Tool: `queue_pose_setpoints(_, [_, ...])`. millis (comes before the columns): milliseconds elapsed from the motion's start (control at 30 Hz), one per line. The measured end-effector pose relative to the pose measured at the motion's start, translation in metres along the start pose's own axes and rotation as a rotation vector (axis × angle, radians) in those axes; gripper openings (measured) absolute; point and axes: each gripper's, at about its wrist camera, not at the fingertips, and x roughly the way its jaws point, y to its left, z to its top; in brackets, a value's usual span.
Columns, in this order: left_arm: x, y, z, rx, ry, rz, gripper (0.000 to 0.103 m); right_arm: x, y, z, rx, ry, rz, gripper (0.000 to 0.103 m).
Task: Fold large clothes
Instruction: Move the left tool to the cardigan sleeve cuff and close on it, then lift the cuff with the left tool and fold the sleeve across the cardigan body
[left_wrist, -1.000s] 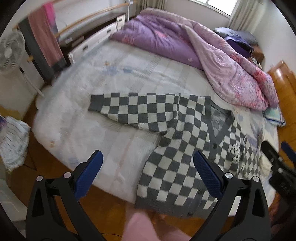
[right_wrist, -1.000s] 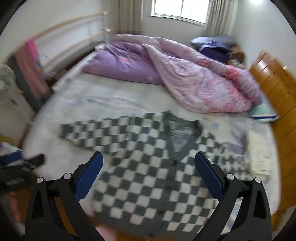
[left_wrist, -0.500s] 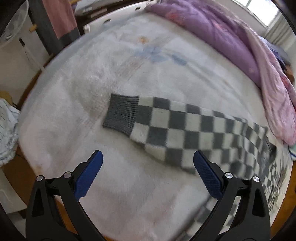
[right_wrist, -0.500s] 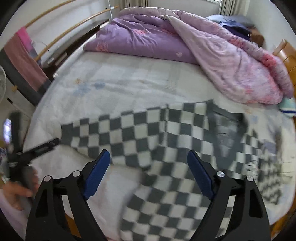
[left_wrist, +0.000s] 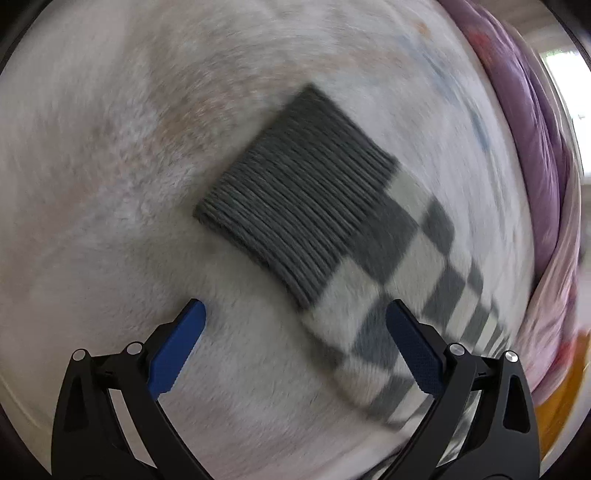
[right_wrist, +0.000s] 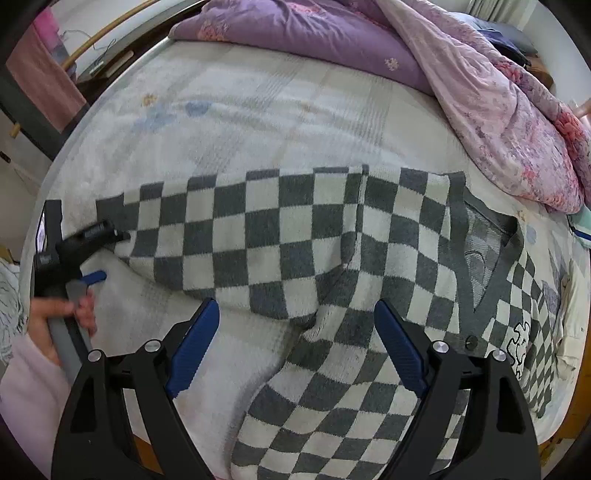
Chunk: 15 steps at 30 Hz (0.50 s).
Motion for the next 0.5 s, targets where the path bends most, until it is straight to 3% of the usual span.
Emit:
queue_pose_setpoints(133, [0.000,0.005,0.016,-0.063,-0.059,-0.007,0.098,0.014,-0.001,-0.005,0.025,0.048,-0.003,0.082])
queue_pose_setpoints(200, [-0.001,0.011,0.020,-0.146,-0.103,-0.026,0.097,0.018,-0.003,-0.007,0.049,0.067,0.008,0.082])
queue_pose_setpoints(300, [0.002,0.013,0.031,-0.220,-0.095,-0.017,0.093,0.019,-0.003,-0.006,0.066,0.067,0.025,0.082])
queue_pose_setpoints(400, [-0.004,0.006,0.037,-0.210,-0.126,0.022,0.057,0.023,-0.003,-0.002,0.073,0.084,0.032,0.082])
queue_pose_setpoints(433, [-0.010,0.003,0.038,-0.199,-0.164,0.007,0.035,0.024,-0.003,-0.001,0.079,0.083,0.034,0.082])
queue_pose_setpoints(467, [-0.013,0.002,0.036,-0.183,-0.187,0.015,0.025,0.025,-0.004,0.001,0.088,0.079,0.033,0.081])
queue_pose_setpoints(500, [-0.015,-0.004,0.038,-0.135,-0.185,0.051,0.021,0.026,-0.006,0.001,0.094,0.076,0.034,0.080])
